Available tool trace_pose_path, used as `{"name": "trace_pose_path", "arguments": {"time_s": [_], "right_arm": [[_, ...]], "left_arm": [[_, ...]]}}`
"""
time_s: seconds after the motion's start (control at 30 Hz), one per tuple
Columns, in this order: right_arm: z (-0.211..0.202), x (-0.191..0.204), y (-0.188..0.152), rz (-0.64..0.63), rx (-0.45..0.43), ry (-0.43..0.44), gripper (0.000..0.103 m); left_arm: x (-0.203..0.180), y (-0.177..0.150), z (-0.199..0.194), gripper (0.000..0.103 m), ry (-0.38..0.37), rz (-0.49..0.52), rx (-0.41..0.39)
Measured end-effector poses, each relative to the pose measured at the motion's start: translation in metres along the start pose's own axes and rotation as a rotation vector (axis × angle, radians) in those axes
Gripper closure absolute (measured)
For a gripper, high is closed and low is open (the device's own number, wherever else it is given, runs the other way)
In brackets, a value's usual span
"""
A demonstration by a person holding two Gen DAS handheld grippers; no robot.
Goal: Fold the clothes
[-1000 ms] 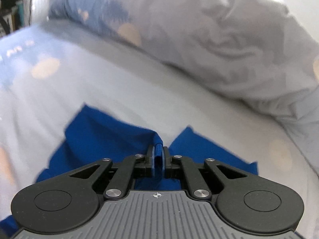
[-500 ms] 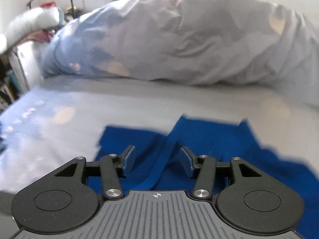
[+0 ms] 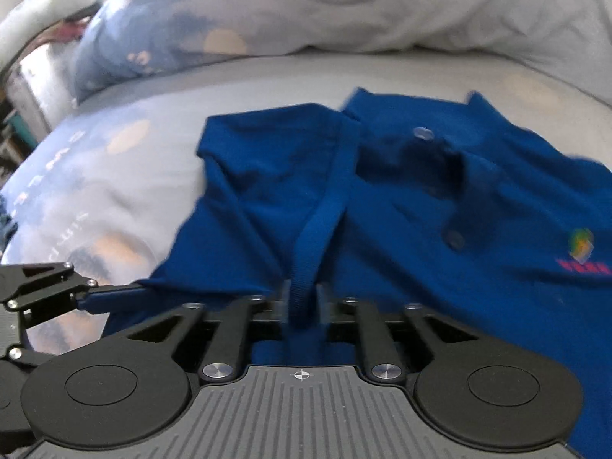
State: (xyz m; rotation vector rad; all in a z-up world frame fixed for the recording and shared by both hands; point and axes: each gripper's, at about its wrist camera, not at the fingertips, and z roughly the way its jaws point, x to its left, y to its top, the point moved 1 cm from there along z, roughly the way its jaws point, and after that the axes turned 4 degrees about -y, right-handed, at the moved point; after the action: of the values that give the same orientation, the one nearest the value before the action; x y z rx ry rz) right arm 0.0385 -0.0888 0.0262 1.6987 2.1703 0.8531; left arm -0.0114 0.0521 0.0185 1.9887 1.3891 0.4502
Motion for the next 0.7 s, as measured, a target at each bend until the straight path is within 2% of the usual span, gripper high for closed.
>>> {"name": "trace_pose_path", "arguments": {"time_s": [0.03, 0.07, 0.17, 0.27, 0.33, 0.4, 0.57, 0.6, 0.63, 0.7], "right_arm": [[-0.010, -0.004, -0.001, 0.021, -0.017, -0.007, 0.045], [-0.021, -0.008, -0.003, 0.044, -0.040, -0.006, 0.038], [-0.055, -0.025, -0.009, 0.110, -0.141, 0.025, 0.027], [-0.088, -0.049, -0.016, 0.160, -0.282, 0.015, 0.024], [-0.108, -0.075, -0.027, 0.240, -0.392, 0.011, 0.023], [-0.123, -0.105, -0.039, 0.361, -0.493, 0.018, 0.022], [-0.152, -0.169, -0.062, 0.597, -0.650, -0.012, 0.021], [-0.160, -0.181, -0.066, 0.630, -0.680, -0.029, 0.020], [-0.168, -0.194, -0.070, 0.663, -0.709, -0.046, 0.015], [-0.182, -0.221, -0.078, 0.740, -0.762, -0.062, 0.010]], "left_arm": [[0.001, 0.000, 0.001, 0.051, -0.005, -0.005, -0.001], [0.001, 0.000, 0.001, 0.049, -0.012, -0.011, -0.003], [0.000, 0.001, 0.002, 0.048, -0.015, -0.023, -0.008], [-0.005, 0.001, 0.001, 0.048, -0.007, -0.017, -0.019], [-0.008, 0.000, -0.002, 0.047, 0.000, -0.011, -0.045], [-0.011, 0.000, -0.008, 0.039, 0.010, -0.016, -0.076], [-0.021, 0.009, -0.021, 0.036, -0.023, -0.060, -0.176], [-0.026, 0.011, -0.024, 0.032, -0.009, -0.062, -0.194], [-0.032, 0.014, -0.027, 0.022, 0.007, -0.062, -0.212], [-0.051, 0.021, -0.035, 0.017, 0.034, -0.046, -0.242]]}}
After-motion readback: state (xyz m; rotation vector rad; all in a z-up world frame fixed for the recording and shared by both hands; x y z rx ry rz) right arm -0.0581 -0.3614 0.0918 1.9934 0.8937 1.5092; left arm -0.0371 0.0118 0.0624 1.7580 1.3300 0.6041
